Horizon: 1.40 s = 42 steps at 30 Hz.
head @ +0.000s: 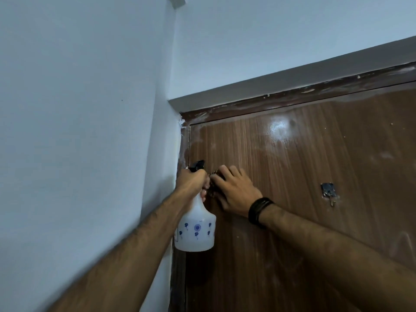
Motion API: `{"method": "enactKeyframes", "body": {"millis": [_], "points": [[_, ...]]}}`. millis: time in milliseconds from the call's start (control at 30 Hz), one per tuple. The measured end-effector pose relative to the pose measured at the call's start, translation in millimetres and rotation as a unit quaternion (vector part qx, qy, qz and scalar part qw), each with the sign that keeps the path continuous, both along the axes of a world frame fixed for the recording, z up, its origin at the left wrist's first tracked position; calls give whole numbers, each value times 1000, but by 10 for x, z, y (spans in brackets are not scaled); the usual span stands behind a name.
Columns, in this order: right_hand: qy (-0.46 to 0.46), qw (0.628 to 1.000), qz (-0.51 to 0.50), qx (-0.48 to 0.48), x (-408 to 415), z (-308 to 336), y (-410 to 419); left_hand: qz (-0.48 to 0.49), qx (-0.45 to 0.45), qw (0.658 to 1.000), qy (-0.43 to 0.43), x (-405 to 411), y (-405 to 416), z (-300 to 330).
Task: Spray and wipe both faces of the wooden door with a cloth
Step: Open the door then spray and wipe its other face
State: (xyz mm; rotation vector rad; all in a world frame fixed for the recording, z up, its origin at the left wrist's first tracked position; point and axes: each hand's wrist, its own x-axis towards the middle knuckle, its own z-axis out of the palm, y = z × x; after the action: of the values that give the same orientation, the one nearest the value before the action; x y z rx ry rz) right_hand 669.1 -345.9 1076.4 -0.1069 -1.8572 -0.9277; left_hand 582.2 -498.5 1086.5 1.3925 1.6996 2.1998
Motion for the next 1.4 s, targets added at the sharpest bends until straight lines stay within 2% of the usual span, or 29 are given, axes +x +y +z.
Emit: {"method": "enactKeyframes", "body": {"millis": [67, 233, 333, 533, 633, 767, 967, 1100, 1267, 1333, 1400], "points": [[8, 1000, 9, -4, -11, 124, 5, 8, 8, 1000, -1, -48, -23, 70], [157, 985, -3, -77, -80, 929, -126, 29, 35, 999, -13, -158, -116, 289], [185, 978, -14, -99, -236, 1233, -200, 35, 51, 998, -19, -225, -141, 372], [79, 997, -2, 2, -602, 952, -237, 44, 36, 998, 6, -197, -117, 401], [123, 992, -3, -20, -628, 1186, -300, 38, 22, 999, 21, -192, -140, 444], [207, 973, -17, -102, -760, 1544, -454, 25, 0, 999, 22, -259, -116, 453], [114, 993, -42, -7, -991, 1468, -520, 19, 16, 999, 24, -308, -96, 547], [177, 983, -12, -45, -713, 1513, -376, 12, 20, 999, 24, -306, -75, 541], [339, 940, -14, -37, -304, 1556, -54, -16, 29, 999, 28, -218, -12, 547], [348, 936, -22, -49, -299, 1534, -79, -23, 13, 999, 34, -162, 24, 501], [315, 947, -20, -59, -344, 1477, -133, -28, 5, 999, 40, -122, 68, 434]]}}
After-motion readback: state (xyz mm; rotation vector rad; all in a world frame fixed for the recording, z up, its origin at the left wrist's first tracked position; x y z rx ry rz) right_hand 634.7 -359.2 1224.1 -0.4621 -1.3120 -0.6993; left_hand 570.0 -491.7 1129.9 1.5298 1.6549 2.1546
